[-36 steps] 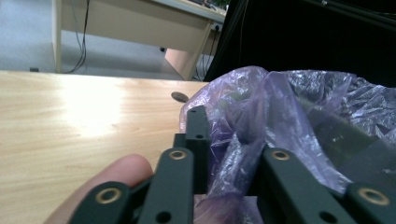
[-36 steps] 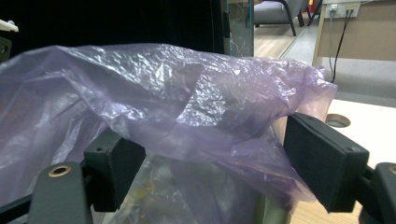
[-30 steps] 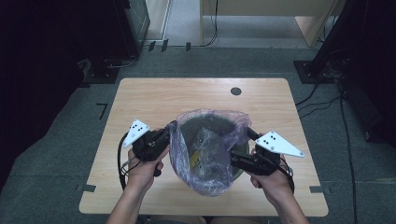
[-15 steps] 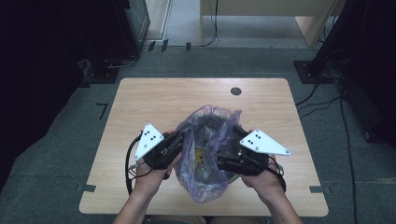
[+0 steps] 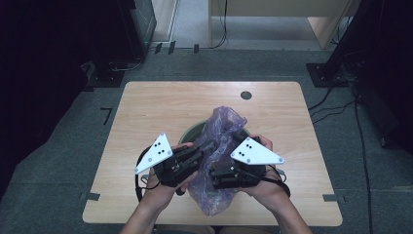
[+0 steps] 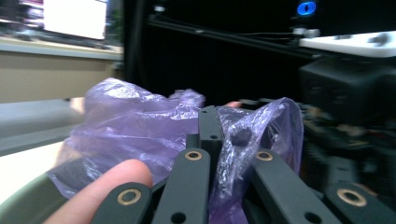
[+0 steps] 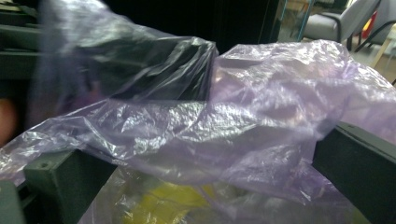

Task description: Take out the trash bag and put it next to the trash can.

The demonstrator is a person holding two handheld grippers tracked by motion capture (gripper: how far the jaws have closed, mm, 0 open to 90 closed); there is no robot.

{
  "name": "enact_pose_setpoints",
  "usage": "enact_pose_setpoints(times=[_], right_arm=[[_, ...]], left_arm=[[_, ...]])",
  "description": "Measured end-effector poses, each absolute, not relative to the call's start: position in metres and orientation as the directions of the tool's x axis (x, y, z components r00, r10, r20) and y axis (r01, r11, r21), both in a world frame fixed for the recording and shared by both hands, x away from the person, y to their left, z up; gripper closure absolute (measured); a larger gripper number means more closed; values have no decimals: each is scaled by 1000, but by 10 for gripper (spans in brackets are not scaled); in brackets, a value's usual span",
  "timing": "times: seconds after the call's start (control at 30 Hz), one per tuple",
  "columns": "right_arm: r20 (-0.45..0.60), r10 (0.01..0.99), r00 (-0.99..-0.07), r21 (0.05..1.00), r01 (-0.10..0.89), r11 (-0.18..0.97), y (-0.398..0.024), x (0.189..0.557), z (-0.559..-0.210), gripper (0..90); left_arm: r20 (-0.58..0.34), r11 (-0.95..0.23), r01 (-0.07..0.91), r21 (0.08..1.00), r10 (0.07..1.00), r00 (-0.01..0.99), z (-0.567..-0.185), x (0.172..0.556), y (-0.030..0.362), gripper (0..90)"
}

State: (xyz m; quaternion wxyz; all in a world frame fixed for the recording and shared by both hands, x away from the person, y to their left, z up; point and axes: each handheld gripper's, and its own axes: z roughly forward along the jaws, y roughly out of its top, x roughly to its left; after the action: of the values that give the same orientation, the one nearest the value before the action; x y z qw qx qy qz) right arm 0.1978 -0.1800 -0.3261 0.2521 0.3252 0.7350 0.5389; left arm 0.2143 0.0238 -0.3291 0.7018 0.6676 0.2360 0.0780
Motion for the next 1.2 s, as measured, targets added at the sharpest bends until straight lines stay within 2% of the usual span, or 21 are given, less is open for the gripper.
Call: enact_pose_setpoints(times=[0.07,0.1,0.17,0.2,0.23,0.3,0.33,0.37,0.4,0.43,0.47,0.53,0.6,0.63,0.73,0.9,1.03,1.2], right_arm=[[-46,755,-654,960,179,214,-179,196,-326,13],[-58,761,-646,963,166,214,-178,195,-326,53],[-90,760,-643,968,123,219,-177,192,-327,188],[-136,744,-654,965,83,249,-175,189,-328,400],[-136,744,-654,965,83,249,-175,189,-328,400],[-180,730,-660,960,45,277,-172,187,-330,577],[-211,722,-659,957,11,290,-170,184,-331,720],[-213,721,-660,957,7,289,-169,184,-331,776],[-213,721,-660,957,7,289,-169,184,-331,776],[-214,721,-659,958,4,288,-169,183,-331,814],[-204,736,-646,960,15,280,-169,184,-331,874],[-164,752,-639,969,37,243,-172,185,-330,895],[-147,765,-627,973,46,225,-174,186,-330,900],[-144,774,-616,975,48,219,-175,187,-330,900],[-129,792,-596,978,55,200,-177,187,-329,900],[-106,833,-543,985,57,162,-181,189,-329,900],[-87,852,-516,990,51,131,-184,189,-328,900],[-80,880,-469,995,19,100,-189,187,-324,900]], left_arm=[[-229,92,210,973,404,886,-329,213,23,896],[-231,91,212,973,395,889,-330,213,23,896],[-237,94,217,972,384,893,-330,213,24,896],[-236,94,217,972,378,895,-330,213,24,896],[-233,90,215,972,376,897,-330,212,24,896],[-209,81,192,978,368,906,-330,210,23,896],[-197,77,181,980,370,908,-330,208,23,894],[-187,78,171,982,374,908,-330,207,23,891],[-178,78,160,984,379,908,-329,206,23,891],[-171,84,150,985,388,906,-329,204,23,881],[-156,96,127,987,418,895,-329,203,24,819],[-111,99,70,993,500,859,-329,199,24,589],[-102,98,57,994,548,830,-329,199,26,468],[-103,97,57,994,571,814,-329,199,27,367],[-107,88,67,994,606,788,-329,200,29,241],[-146,85,119,989,629,763,-329,199,32,142],[-132,57,128,990,689,712,-331,200,35,122],[-181,101,160,982,738,650,-339,204,49,110]])
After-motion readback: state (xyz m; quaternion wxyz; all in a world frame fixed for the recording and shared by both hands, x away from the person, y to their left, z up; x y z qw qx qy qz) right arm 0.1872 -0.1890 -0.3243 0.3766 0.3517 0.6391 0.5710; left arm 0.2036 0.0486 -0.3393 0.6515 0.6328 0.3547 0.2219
